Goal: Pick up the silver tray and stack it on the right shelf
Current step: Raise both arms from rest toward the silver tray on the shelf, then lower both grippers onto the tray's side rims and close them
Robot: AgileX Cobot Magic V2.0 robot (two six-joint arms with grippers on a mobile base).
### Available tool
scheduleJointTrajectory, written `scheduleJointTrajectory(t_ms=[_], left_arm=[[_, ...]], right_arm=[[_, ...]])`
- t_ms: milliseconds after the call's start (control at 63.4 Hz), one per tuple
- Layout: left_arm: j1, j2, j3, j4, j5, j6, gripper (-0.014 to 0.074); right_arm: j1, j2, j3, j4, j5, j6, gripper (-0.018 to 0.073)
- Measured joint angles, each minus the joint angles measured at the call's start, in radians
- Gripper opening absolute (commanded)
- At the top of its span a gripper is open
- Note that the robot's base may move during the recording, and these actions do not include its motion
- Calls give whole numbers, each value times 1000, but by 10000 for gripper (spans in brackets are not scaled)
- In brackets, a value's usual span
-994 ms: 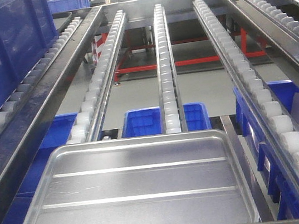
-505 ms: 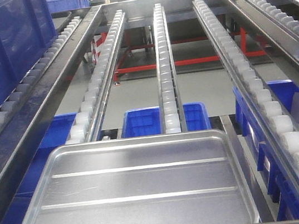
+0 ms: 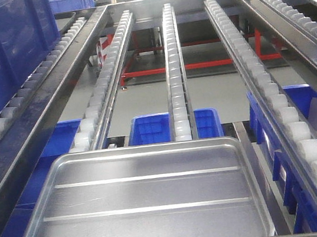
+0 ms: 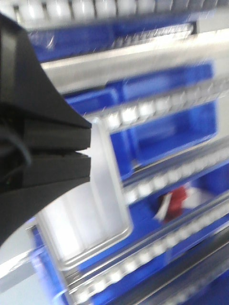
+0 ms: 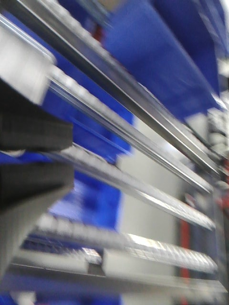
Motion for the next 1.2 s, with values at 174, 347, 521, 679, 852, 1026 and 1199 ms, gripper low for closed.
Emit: scheduleJointTrajectory(t_ms=[174, 347, 521, 679, 852, 1026, 1199], left_arm=[[-112, 134, -12, -2, 1, 2, 223], [-136, 228, -11, -37, -11, 4, 337], [-136, 289, -11, -71, -25, 4, 337], [-136, 359, -46, -83, 11, -7, 337], [-136, 479, -107, 46, 104, -131, 337], [-136, 600, -152, 183, 145, -337, 337], [-136, 690, -176, 210, 131, -433, 337]], right_arm=[[182, 180, 0, 0, -20, 0, 449], [260, 343, 0, 0, -77, 0, 448], [262, 479, -34, 20, -83, 0, 448], [262, 608, -145, 51, 59, 2, 448], [260, 744, -223, 51, 184, 67, 448], [249, 853, -245, -60, 263, 329, 448], [249, 909, -245, -277, 297, 649, 447]])
